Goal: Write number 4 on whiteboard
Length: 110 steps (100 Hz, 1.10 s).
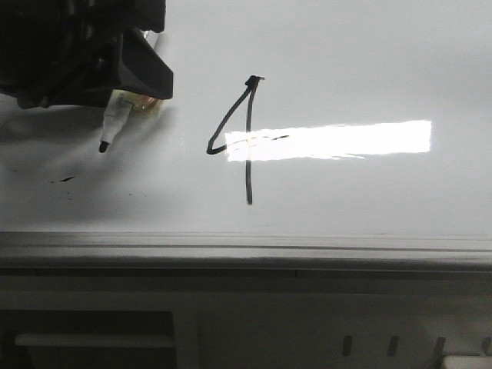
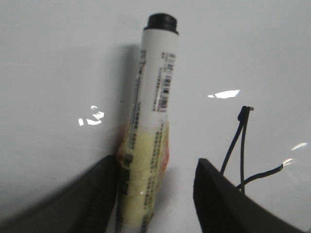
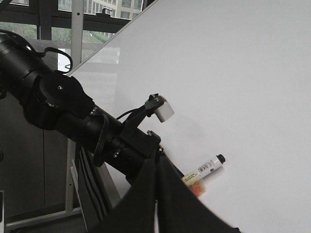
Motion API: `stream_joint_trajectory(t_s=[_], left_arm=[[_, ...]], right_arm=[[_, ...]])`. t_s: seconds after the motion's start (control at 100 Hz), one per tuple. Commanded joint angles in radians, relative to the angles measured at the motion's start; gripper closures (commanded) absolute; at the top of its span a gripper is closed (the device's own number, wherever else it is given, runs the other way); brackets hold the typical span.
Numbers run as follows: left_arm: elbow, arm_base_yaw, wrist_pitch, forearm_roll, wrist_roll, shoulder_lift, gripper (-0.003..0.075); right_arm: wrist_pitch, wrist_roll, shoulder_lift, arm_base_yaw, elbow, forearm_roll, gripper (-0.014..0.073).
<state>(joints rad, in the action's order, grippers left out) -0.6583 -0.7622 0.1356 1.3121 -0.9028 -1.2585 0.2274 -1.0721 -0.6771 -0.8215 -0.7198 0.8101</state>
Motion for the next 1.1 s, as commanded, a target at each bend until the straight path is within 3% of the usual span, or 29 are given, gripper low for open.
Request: stream_joint_trajectory(t_s=[0.0,0.08,0.41,0.61,0.75,0.95,1.09], left_arm=[[-0.007,0.019,0.143,0.009,0.003,-0.023,0.0259],[-0.007,0.019,0.145,0.009,0.003,-0.020,0.0231],[-0.007,0.019,0.134,0.003,-0.004,0.094,0.0241],[-0.007,0.019,0.087,0.003,-0.116,0.260,0.0263],[0.010,0.019,0.037,0.003,-0.231,0.406,0.0402],[0.121,0.019,-0.050,0.001,-0.340,0.674,0.0741],[0.228,0.019,-0.085,-0.011,-0.340,0.837,0.0741]], right_arm=[[-0.053,-0.003,0.004,0.005,-0.025,0.020,0.0658],[-0.053,-0.003,0.004,0.005,-0.025,0.020,0.0658],[-0.078,-0.003,0.004,0.005,-0.025,0.020,0.0658],[-0.083,-0.003,0.008,0.005,-0.025,0.020,0.0658],[-0.094,-0.003,0.034,0.005,0.016,0.020,0.0658],[-0.279,-0.003,0.204,0.005,0.243,0.057,0.0658],[-0.427,-0.003,0.361,0.005,0.415,0.073,0.0658]])
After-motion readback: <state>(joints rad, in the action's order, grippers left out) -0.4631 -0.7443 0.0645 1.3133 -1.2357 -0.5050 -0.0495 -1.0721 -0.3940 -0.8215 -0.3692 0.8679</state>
